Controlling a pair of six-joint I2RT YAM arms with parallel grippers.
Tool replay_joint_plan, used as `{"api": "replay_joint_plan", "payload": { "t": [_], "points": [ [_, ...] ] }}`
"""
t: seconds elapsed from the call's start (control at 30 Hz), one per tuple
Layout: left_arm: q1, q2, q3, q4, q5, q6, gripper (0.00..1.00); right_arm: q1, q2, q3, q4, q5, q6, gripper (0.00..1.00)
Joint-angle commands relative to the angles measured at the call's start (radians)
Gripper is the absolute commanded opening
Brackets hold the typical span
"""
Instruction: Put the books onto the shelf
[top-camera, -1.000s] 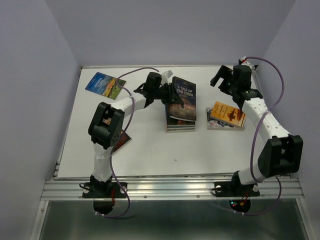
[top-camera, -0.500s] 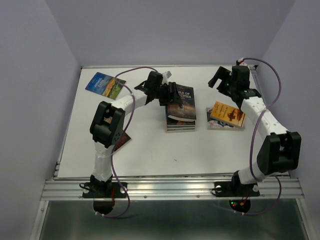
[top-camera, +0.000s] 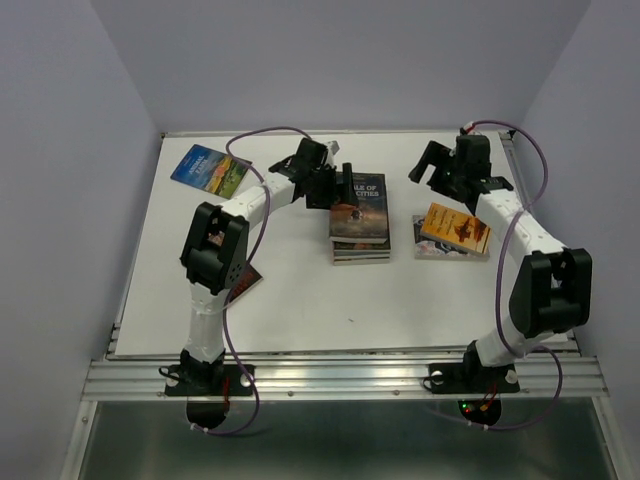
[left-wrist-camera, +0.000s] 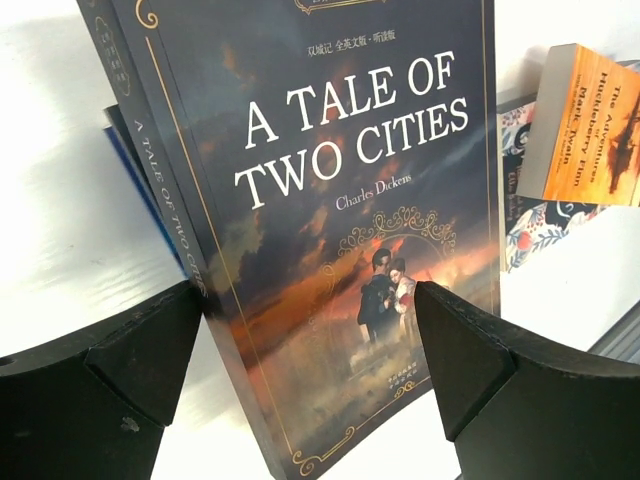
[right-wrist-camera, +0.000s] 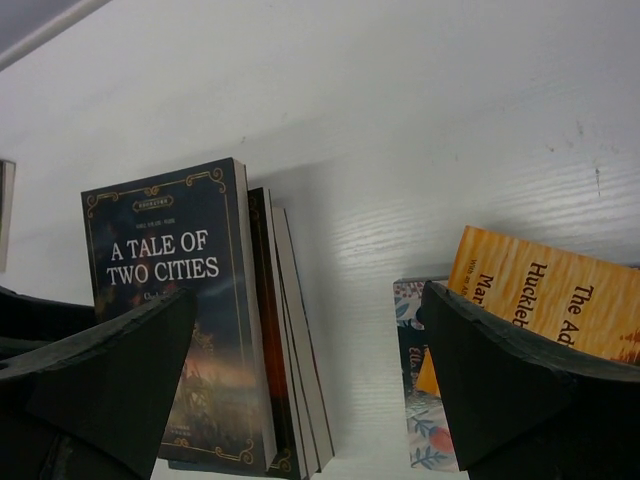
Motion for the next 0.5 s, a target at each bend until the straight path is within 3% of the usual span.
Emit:
{"api": "replay_joint_plan", "payload": {
  "t": [0.0, 0.13, 0.23, 0.47],
  "points": [
    [-0.006, -0.082, 0.013, 0.001, -0.017, 0.027, 0.99, -0.006, 0.033, 0.037, -0.008, -0.018, -0.052, 1.00],
    [-0.004, -0.087, 0.060, -0.029, -0.053, 0.044, 0.99, -0.006, 0.072, 0.060, -0.039, -0.009, -0.083, 1.00],
    [0.002, -0.081, 0.130, -0.136, -0.153, 0.066, 0.99, -0.006, 0.099, 0.074, -0.062, -0.009, -0.106, 1.00],
    [0.013, -0.076, 0.145, -0.115, -0.168, 0.069, 0.99, -0.006, 0.132, 0.091, -0.072, -0.003, -0.123, 1.00]
  ]
}}
